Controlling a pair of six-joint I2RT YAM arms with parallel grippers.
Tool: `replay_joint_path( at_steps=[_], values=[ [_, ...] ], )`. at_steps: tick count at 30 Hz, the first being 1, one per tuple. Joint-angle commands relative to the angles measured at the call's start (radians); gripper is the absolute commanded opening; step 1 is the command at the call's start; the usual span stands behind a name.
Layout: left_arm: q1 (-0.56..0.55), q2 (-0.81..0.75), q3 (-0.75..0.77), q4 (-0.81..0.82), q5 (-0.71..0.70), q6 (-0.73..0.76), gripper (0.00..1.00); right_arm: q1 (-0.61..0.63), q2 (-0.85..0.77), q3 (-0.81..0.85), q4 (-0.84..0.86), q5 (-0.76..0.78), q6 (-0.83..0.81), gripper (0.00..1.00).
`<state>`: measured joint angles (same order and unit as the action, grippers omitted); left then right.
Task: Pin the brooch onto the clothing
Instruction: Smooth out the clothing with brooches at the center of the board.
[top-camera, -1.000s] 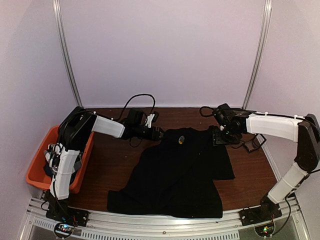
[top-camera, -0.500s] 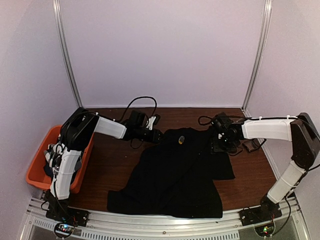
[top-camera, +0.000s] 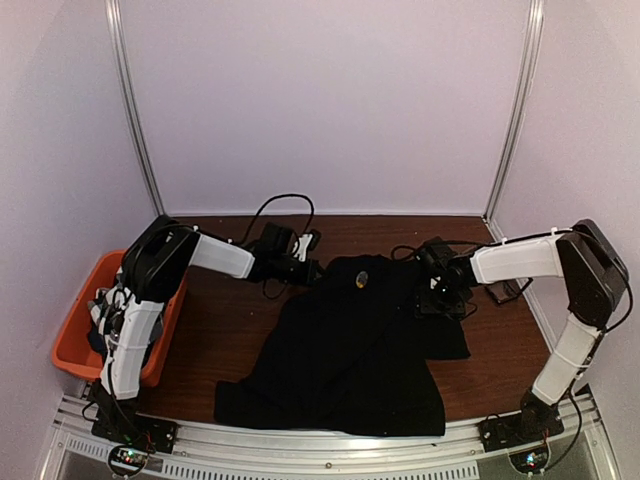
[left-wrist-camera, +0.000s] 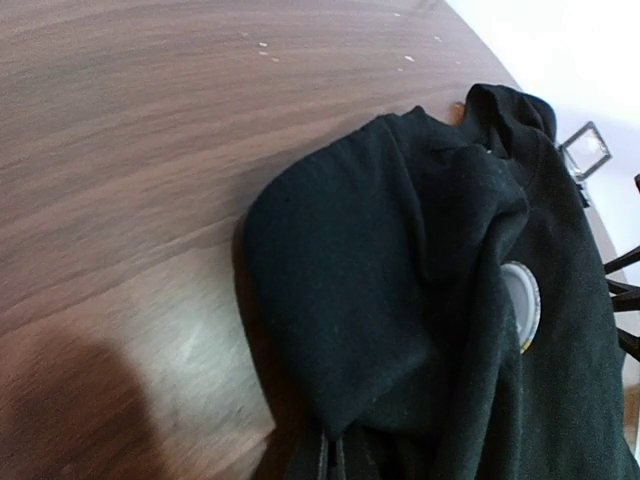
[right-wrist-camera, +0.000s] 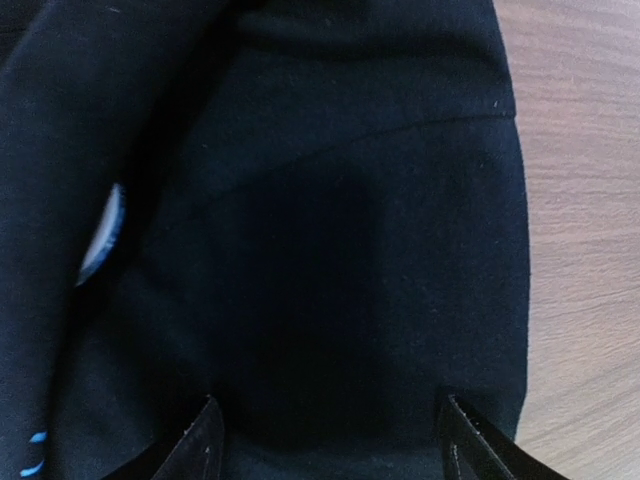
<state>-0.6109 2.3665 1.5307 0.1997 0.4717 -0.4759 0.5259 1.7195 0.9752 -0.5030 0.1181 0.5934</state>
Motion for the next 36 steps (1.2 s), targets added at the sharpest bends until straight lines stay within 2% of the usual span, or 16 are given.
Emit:
replay_joint_path(
  at_steps=[1,6,12,24,36],
  values=[
    [-0.001,-0.150,-0.065,-0.021,-0.179,0.059,0.00,-0.009,0.040,-0.003,0.007,0.007,0.038,0.76],
    [0.007,-0.285,-0.116,-0.092,-0.362,0.131,0.00,-0.036,0.084,0.022,0.006,0.004,0.042,0.76],
    [0.011,-0.326,-0.117,-0.171,-0.455,0.192,0.00,-0.073,0.171,0.078,-0.012,0.011,0.038,0.76],
    [0.062,-0.275,-0.075,-0.290,-0.715,0.306,0.00,-0.116,0.257,0.217,-0.114,0.050,0.023,0.77],
    [0.099,-0.136,0.112,-0.335,-0.889,0.437,0.00,-0.154,0.327,0.317,-0.254,0.146,0.008,0.80]
  ],
)
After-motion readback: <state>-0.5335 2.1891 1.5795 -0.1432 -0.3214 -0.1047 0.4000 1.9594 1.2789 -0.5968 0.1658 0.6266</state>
